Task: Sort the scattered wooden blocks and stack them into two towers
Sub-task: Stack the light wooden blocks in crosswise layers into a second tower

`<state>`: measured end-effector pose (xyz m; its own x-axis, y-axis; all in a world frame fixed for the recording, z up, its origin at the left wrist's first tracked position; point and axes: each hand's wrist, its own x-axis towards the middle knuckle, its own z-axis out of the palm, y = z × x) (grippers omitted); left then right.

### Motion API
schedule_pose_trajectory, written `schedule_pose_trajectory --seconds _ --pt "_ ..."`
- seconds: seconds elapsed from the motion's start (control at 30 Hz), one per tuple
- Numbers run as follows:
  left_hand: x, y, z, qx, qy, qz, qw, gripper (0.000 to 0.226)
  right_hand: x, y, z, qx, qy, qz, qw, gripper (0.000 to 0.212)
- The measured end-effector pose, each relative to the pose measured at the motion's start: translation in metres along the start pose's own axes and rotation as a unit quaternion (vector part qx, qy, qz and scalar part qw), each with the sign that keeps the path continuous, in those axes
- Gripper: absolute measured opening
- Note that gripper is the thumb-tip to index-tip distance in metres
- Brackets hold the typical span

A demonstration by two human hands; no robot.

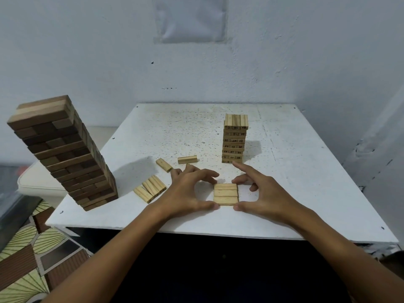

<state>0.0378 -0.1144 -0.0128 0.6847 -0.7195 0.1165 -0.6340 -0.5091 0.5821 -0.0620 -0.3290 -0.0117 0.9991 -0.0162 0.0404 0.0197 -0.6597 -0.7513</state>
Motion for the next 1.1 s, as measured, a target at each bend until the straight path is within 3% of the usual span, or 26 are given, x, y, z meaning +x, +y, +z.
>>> schedule_pose_trajectory --seconds 0.47,0.67,0.93,1.1 --pt "0.001 -0.003 0.003 -0.002 0.009 0.003 1.0 0.068 0.0 0.003 0.003 0.003 0.003 0.005 1.0 0.093" --pt "0.002 0.002 0.005 -0.022 0.034 0.036 0.999 0.065 0.0 0.003 0.006 -0.008 0.021 -0.027 0.999 0.083" --pt "0.022 0.023 -0.03 -0.099 0.114 0.074 0.986 0.058 0.013 -0.025 -0.029 0.008 0.107 -0.132 0.985 0.066" --pt "0.063 0.04 -0.064 -0.112 0.137 0.122 0.977 0.052 0.038 -0.048 -0.068 0.012 0.149 -0.148 0.978 0.058"
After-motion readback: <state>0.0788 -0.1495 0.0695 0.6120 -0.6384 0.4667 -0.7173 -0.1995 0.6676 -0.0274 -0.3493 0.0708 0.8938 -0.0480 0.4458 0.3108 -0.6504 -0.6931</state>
